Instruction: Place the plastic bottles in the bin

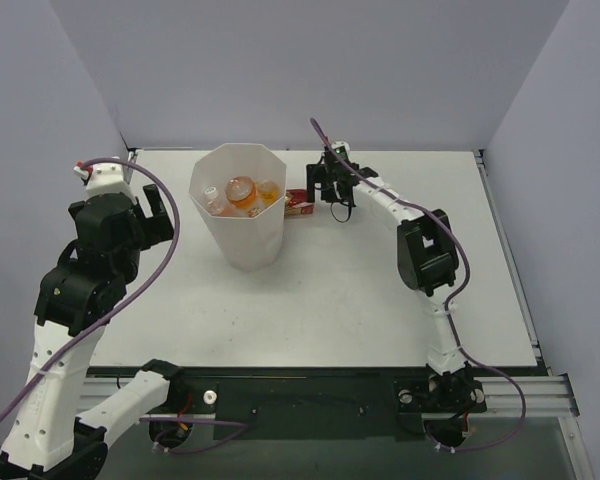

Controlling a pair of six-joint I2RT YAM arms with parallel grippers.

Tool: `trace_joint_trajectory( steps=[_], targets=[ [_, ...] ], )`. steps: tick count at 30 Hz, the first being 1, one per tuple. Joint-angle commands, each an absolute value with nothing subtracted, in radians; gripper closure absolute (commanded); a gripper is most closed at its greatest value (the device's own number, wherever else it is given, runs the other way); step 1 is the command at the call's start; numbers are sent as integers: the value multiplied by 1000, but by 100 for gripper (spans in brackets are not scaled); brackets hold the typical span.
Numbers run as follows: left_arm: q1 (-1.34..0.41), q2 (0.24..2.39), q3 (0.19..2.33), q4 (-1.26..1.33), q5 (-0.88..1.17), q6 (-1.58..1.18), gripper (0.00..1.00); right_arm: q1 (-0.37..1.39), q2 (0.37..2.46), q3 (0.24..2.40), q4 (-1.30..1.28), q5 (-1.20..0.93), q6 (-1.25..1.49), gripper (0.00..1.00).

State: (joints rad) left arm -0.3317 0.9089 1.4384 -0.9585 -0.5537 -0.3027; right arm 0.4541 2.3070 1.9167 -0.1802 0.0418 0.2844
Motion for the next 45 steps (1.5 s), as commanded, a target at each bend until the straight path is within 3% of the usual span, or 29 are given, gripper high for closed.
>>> trace_joint_trajectory(
  steps=[1, 8, 15, 18, 21, 26, 31, 45],
  targets=[
    [-325, 899, 1479, -957, -565, -305, 5, 451, 2157, 1739, -215, 121, 272, 6],
    [-324, 891, 1490, -954, -542, -307, 5, 448, 1841, 1350, -178, 94, 221, 6],
    [-322, 914, 1486, -919, -511, -305, 5, 448, 1640, 1239, -181, 37, 91, 5],
    [-322, 914, 1476, -908, -506, -307, 5, 449, 1651, 1267, -146, 9, 60, 5],
    [-322, 910, 1477, -916, -509, -308, 5, 451, 1692, 1290, -85, -165, -50, 11],
    [-322, 890, 1482, -940, -535, -305, 5, 446, 1802, 1417, -104, -305, -118, 10],
    [-322, 891, 1480, -951, -537, -316, 5, 445, 1928, 1549, -133, -324, -178, 7],
    [-322, 888, 1488, -966, -538, -327, 5, 443, 2060, 1612, -32, -290, -239, 4]
  ],
)
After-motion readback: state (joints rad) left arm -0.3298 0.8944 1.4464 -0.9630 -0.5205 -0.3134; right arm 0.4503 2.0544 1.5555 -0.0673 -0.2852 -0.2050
